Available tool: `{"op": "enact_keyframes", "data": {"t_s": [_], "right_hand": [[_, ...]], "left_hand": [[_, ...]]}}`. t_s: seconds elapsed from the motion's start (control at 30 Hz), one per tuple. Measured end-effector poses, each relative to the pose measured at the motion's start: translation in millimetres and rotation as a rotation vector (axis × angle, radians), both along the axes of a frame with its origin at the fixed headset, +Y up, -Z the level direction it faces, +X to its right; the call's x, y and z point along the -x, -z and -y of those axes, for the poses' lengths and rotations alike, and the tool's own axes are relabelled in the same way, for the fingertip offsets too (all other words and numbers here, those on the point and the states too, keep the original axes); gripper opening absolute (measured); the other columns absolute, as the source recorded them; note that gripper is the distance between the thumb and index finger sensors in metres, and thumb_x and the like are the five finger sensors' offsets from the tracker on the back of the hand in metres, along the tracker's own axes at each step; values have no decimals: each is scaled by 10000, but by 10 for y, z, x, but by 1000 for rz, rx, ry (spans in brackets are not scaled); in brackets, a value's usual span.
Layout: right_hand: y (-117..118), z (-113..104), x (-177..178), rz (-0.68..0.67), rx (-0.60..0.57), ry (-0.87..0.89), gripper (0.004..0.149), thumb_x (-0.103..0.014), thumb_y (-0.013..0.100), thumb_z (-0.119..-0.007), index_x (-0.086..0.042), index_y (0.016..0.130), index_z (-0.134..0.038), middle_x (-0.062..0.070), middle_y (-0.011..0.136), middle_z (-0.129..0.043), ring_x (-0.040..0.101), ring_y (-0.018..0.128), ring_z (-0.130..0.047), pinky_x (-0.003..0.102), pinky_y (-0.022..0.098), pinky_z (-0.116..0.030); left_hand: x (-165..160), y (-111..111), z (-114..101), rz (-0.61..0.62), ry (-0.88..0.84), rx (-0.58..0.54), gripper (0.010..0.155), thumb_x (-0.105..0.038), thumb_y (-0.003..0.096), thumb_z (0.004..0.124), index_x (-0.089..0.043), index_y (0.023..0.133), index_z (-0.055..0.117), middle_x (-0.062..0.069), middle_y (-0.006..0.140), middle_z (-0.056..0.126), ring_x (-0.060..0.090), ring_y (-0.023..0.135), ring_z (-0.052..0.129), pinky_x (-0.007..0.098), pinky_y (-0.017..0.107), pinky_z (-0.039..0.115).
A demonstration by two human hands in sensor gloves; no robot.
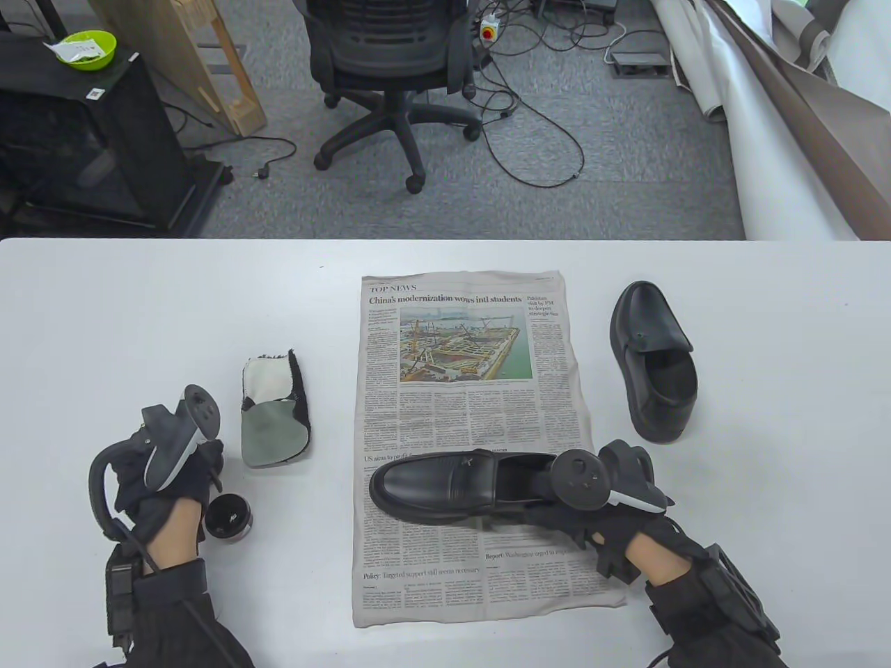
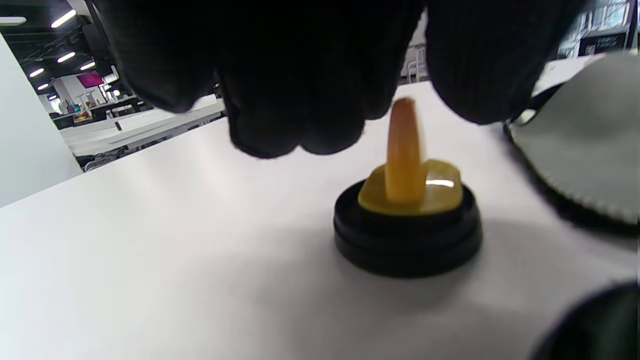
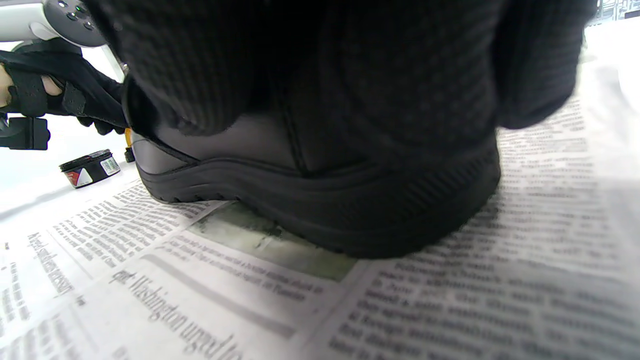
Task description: Dip and apply built-in sponge shoe polish on shoes
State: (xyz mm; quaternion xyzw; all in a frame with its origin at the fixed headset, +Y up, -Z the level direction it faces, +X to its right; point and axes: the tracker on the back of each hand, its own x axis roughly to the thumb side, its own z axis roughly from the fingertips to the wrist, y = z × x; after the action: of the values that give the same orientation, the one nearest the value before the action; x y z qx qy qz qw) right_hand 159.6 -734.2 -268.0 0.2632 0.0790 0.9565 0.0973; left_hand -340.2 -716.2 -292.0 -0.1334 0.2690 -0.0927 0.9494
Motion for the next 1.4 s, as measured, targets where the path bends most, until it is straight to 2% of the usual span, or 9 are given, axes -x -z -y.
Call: {"op": "enact_keyframes", "data": {"t_s": [0.13,0.37,0.5,0.7,0.87,1.13,1.4], "right_hand": [[1,1,-1,-2,-1,1,415,-555,331,-860,-267,628,-898,5,600,-894,78,202,-1006,391,442,-890],[-1,0,-3,1,-1,2,416,-556,331,-859,-267,628,-897,4,600,-894,78,203,-1005,390,442,-890],[-3,0,-3,4,-2,0,415,-555,332,-859,-267,628,-898,5,600,-894,80,202,-1006,391,443,-890],[-5,-1,-3,7,-5,-4,415,-556,332,-857,-267,629,-896,5,601,-893,78,204,-1005,392,444,-889],[-10,-1,-1,15,-10,-9,415,-557,333,-854,-268,628,-896,3,601,-893,77,206,-1005,391,445,-889],[-16,-1,3,20,-12,-13,416,-556,333,-853,-266,628,-896,3,602,-892,78,207,-1006,392,446,-888],[-14,0,4,15,-10,-9,416,-557,333,-853,-267,628,-896,3,602,-893,78,206,-1006,391,445,-889]], "left_hand": [[48,15,91,-30,-15,38,561,-522,412,902,-285,914,822,-19,792,1009,184,658,1006,466,590,823],[54,10,93,-25,-20,-2,500,-502,430,893,-289,879,848,-31,743,1030,169,620,1020,454,574,836],[10,-52,-9,2,-30,-40,489,-507,435,901,-291,871,855,-27,737,1028,174,616,1018,456,567,835],[-139,-233,-291,52,-18,-123,484,-518,431,910,-291,856,859,-27,732,1026,179,618,1016,458,567,834],[-254,-422,-475,92,-94,-58,485,-515,431,917,-289,856,858,-26,740,1026,182,627,1018,460,571,832],[-295,-600,-416,121,-142,8,493,-477,405,959,-237,830,899,13,710,1072,217,584,1064,480,528,858],[-303,-535,-235,132,-163,70,494,-481,395,962,-255,825,875,-5,719,1040,215,616,1033,483,552,835]]}}
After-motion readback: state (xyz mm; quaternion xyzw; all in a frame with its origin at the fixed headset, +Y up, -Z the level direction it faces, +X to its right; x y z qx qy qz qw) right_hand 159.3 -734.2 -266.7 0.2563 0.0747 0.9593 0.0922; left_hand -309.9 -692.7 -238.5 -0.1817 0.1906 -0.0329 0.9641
